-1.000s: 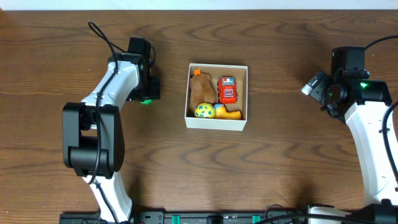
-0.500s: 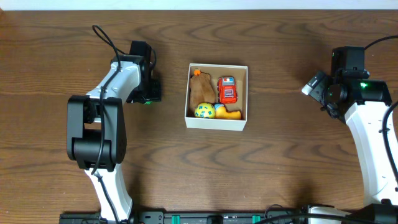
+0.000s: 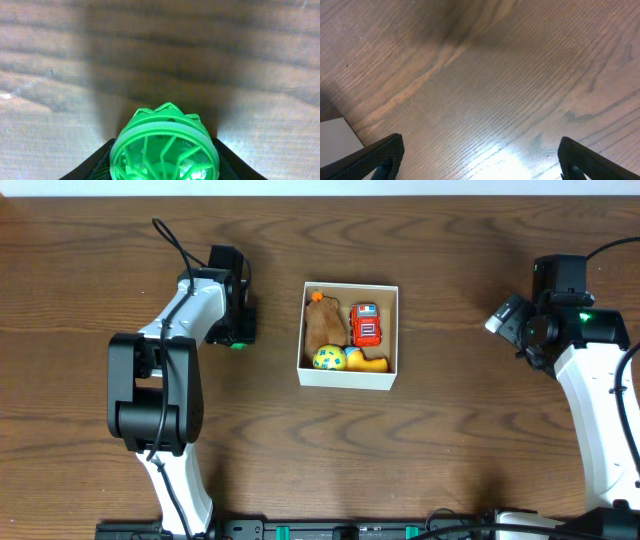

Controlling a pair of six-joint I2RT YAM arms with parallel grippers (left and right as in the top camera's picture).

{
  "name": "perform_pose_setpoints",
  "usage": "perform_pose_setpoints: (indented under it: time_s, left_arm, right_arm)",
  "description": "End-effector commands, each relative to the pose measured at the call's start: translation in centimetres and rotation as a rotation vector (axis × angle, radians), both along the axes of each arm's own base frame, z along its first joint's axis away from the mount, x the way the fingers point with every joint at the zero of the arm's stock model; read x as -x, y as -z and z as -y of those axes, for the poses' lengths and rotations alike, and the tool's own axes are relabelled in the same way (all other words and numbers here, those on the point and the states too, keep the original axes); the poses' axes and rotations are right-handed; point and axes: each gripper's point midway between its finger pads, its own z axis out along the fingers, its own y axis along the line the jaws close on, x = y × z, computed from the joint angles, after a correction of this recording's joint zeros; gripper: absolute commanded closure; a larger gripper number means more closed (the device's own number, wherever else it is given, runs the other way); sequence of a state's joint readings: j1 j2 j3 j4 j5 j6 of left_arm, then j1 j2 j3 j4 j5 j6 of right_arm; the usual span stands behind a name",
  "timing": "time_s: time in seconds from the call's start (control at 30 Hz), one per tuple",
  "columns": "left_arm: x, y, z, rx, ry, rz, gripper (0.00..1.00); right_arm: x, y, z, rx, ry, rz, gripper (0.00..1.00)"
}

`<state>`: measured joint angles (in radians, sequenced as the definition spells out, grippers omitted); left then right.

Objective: Pack container
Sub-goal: 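Place the green toy into the box beside the ball, release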

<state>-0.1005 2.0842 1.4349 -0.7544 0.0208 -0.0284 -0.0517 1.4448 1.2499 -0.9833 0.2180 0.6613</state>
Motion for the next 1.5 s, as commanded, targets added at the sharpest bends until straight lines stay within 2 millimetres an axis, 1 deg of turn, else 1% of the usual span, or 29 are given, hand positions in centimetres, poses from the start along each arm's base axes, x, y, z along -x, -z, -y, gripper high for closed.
perform_pose_setpoints:
  time_s: [0.0, 0.1, 0.17, 0.23, 0.3, 0.37, 0.43, 0.53, 0.6, 0.7, 0.77, 0.83, 0.93, 1.07, 1.13, 1.17, 1.23, 1.27, 1.33, 1.43, 1.47]
  left_arm:
    - [1.1, 0.0, -0.5, -0.016, 0.016, -0.056, 0.58]
    - [0.8, -2.6, -0.5, -0.014, 0.026, -0.025, 0.58]
    - [0.4, -5.0, -0.3, -0.009, 0.030, 0.028, 0.58]
    - [0.3, -7.9, 0.3, -0.003, 0.043, 0.095, 0.59]
    - [0.3, -10.9, 1.3, 0.006, 0.068, 0.171, 0.58]
    - [0.7, -14.1, 3.0, 0.024, 0.108, 0.251, 0.58]
    - [1.4, -17.1, 5.4, 0.048, 0.170, 0.332, 0.59]
    - [2.7, -20.2, 9.5, 0.086, 0.275, 0.427, 0.58]
    - [3.4, -21.5, 12.7, 0.117, 0.354, 0.476, 0.58]
    - [4.3, -21.9, 17.4, 0.159, 0.462, 0.520, 0.58]
    - [4.7, -21.3, 19.8, 0.172, 0.513, 0.523, 0.59]
    - [4.9, -20.0, 21.5, 0.176, 0.549, 0.504, 0.59]
    - [4.9, -17.3, 23.3, 0.168, 0.584, 0.458, 0.59]
    - [5.3, -13.2, 25.0, 0.145, 0.621, 0.376, 0.58]
    - [5.5, -12.0, 25.5, 0.138, 0.635, 0.353, 0.58]
    - [5.7, -11.8, 25.7, 0.137, 0.641, 0.347, 0.53]
    - [5.8, -11.7, 25.9, 0.137, 0.645, 0.348, 0.31]
    - [5.8, -12.1, 25.9, 0.140, 0.645, 0.355, 0.25]
    - [5.4, -13.4, 25.6, 0.143, 0.634, 0.388, 0.20]
    - [4.7, -16.4, 24.7, 0.157, 0.597, 0.447, 0.01]
    - [4.4, -17.6, 24.1, 0.156, 0.565, 0.471, 0.02]
  right_arm:
    - [0.2, 0.2, 0.4, 0.010, 0.007, -0.008, 0.01]
    - [0.2, 0.2, 0.4, 0.011, 0.007, -0.008, 0.01]
    - [0.2, 0.2, 0.4, 0.010, 0.007, -0.008, 0.01]
    - [0.2, 0.2, 0.4, 0.010, 0.007, -0.008, 0.01]
    - [0.2, 0.2, 0.4, 0.010, 0.007, -0.008, 0.01]
    - [0.2, 0.2, 0.4, 0.010, 0.007, -0.008, 0.01]
    - [0.2, 0.2, 0.4, 0.011, 0.007, -0.008, 0.01]
    - [0.2, 0.2, 0.4, 0.010, 0.007, -0.008, 0.01]
    - [0.2, 0.2, 0.4, 0.011, 0.007, -0.008, 0.01]
    - [0.2, 0.2, 0.4, 0.011, 0.007, -0.008, 0.01]
    - [0.2, 0.2, 0.4, 0.011, 0.007, -0.008, 0.01]
    - [0.2, 0.2, 0.4, 0.010, 0.007, -0.008, 0.01]
    - [0.2, 0.2, 0.4, 0.011, 0.007, -0.008, 0.01]
    - [0.2, 0.2, 0.4, 0.010, 0.007, -0.008, 0.01]
    - [0.2, 0.2, 0.4, 0.010, 0.007, -0.008, 0.01]
    - [0.2, 0.2, 0.4, 0.011, 0.007, -0.008, 0.01]
    - [0.2, 0.2, 0.4, 0.011, 0.007, -0.008, 0.01]
    - [0.2, 0.2, 0.4, 0.010, 0.007, -0.008, 0.01]
    - [0.2, 0.2, 0.4, 0.010, 0.007, -0.008, 0.01]
    - [0.2, 0.2, 0.4, 0.010, 0.007, -0.008, 0.01]
    - [0.2, 0.2, 0.4, 0.011, 0.007, -0.008, 0.01]
